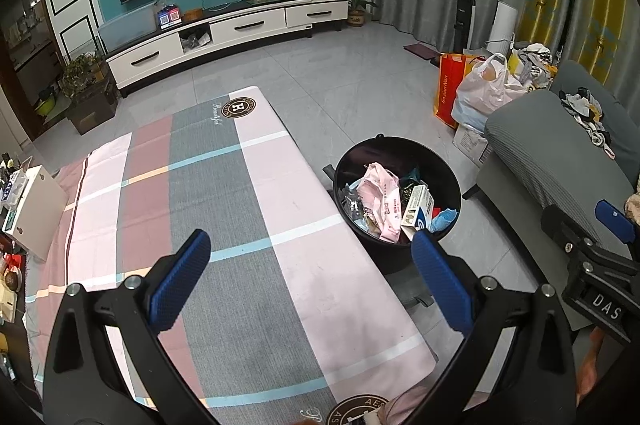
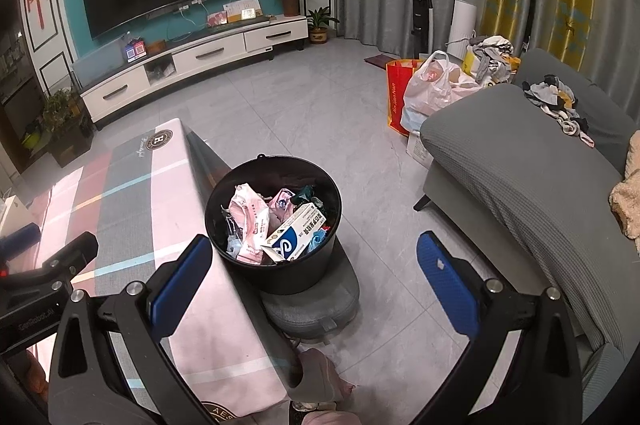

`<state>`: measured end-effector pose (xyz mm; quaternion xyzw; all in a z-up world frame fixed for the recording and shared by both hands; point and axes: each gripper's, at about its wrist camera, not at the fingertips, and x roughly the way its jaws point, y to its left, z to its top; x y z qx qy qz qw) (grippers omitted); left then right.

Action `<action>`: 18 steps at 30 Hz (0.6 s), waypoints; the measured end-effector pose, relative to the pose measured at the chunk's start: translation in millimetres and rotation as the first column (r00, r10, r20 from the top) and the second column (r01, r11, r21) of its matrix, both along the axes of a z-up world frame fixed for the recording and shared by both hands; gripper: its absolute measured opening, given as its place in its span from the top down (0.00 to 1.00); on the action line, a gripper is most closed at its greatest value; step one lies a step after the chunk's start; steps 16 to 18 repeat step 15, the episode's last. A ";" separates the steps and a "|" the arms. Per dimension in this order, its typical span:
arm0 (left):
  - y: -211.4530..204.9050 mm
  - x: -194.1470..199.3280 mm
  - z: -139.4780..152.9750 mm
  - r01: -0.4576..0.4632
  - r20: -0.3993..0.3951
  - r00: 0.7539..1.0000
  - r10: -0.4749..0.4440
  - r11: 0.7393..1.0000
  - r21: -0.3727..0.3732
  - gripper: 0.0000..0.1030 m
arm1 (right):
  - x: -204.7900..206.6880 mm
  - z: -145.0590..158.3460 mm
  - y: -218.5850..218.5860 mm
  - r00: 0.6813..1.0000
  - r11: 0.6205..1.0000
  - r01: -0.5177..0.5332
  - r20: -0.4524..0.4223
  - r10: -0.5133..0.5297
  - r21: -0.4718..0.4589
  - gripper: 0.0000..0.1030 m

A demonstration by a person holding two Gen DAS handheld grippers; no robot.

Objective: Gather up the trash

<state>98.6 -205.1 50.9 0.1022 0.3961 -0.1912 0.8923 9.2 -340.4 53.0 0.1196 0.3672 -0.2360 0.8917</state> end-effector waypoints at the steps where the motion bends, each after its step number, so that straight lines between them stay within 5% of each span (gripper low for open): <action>1: -0.4 0.1 -0.1 0.004 -0.003 1.000 -0.004 1.000 -0.001 0.03 | 0.1 -0.1 0.0 1.000 1.000 0.000 0.000 0.000 0.001 0.03; 18: -3.8 0.7 -0.4 0.008 -0.012 1.000 -0.008 1.000 0.002 0.03 | 0.5 -0.3 1.3 1.000 1.000 -0.001 -0.003 0.001 0.002 0.03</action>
